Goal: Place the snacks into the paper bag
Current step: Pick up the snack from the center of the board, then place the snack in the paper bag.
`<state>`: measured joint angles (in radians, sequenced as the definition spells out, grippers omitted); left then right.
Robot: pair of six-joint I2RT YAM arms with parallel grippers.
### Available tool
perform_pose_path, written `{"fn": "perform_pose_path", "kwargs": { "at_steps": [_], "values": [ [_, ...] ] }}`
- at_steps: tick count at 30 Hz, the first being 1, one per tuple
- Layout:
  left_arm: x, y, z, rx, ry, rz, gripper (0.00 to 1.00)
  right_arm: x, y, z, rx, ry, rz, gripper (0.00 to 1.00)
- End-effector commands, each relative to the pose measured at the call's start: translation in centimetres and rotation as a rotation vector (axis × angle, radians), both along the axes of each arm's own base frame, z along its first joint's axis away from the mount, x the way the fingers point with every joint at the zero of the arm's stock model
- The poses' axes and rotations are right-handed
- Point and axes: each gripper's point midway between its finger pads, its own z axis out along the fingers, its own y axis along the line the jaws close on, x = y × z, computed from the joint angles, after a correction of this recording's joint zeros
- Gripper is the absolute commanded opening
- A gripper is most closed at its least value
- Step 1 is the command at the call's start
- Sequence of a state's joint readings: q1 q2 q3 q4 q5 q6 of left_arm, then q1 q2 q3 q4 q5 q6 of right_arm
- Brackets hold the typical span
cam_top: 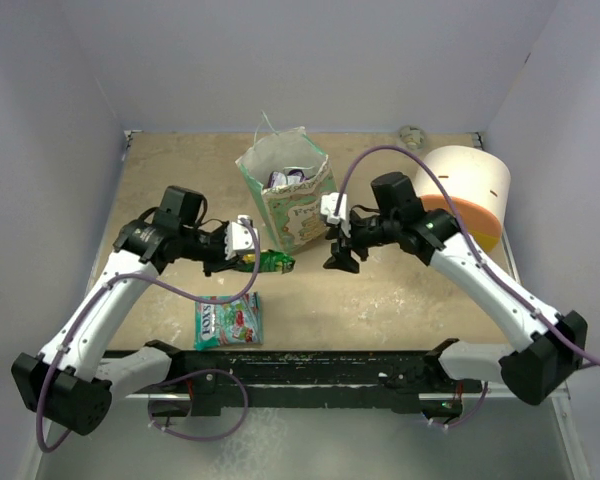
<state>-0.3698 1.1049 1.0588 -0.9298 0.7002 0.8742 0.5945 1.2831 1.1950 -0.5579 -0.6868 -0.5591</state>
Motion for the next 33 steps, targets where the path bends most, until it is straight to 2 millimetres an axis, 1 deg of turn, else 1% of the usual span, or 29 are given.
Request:
{"fn": "perform_pose_path", "kwargs": {
  "at_steps": [1, 4, 6, 8, 11, 13, 15, 22, 23, 27, 29, 33],
  "values": [
    [-0.5, 1.7, 6.0, 0.014, -0.093, 0.107, 0.0, 0.8, -2.0, 1.0, 0.068, -0.062, -0.082, 0.68],
    [-0.6, 3.0, 9.1, 0.034, -0.136, 0.184, 0.0, 1.7, -4.0, 1.1, 0.101, -0.075, -0.159, 0.69],
    [-0.2, 3.6, 11.4, 0.024, -0.174, 0.251, 0.0, 2.6, -5.2, 1.7, 0.123, -0.108, -0.216, 0.7],
    [0.4, 4.1, 13.8, -0.003, -0.237, 0.306, 0.0, 3.2, -6.5, 1.4, 0.133, -0.118, -0.28, 0.72],
    [2.2, 4.8, 17.5, -0.055, -0.357, 0.41, 0.0, 3.6, -7.7, 2.0, 0.159, -0.146, -0.339, 0.78],
    [3.7, 5.1, 19.5, -0.079, -0.425, 0.467, 0.0, 4.3, -8.7, 2.1, 0.156, -0.186, -0.387, 0.82],
    [5.2, 5.0, 21.1, -0.104, -0.46, 0.502, 0.0, 4.4, -9.0, 2.2, 0.162, -0.205, -0.398, 0.86],
    [10.3, 3.2, 24.3, -0.162, -0.528, 0.536, 0.0, 4.3, -9.8, 3.0, 0.19, -0.236, -0.412, 0.91],
    [11.2, 2.8, 24.2, -0.152, -0.531, 0.52, 0.0, 4.2, -9.8, 3.1, 0.195, -0.235, -0.409, 0.91],
    [13.2, 1.1, 23.6, -0.118, -0.552, 0.413, 0.0, 4.0, -9.9, 3.2, 0.205, -0.238, -0.403, 0.92],
    [14.1, 0.3, 23.2, -0.101, -0.556, 0.363, 0.0, 4.1, -10.0, 3.1, 0.203, -0.235, -0.407, 0.92],
    [15.4, -0.9, 22.9, -0.065, -0.563, 0.279, 0.0, 4.0, -10.2, 3.1, 0.203, -0.24, -0.409, 0.92]
  ]
}}
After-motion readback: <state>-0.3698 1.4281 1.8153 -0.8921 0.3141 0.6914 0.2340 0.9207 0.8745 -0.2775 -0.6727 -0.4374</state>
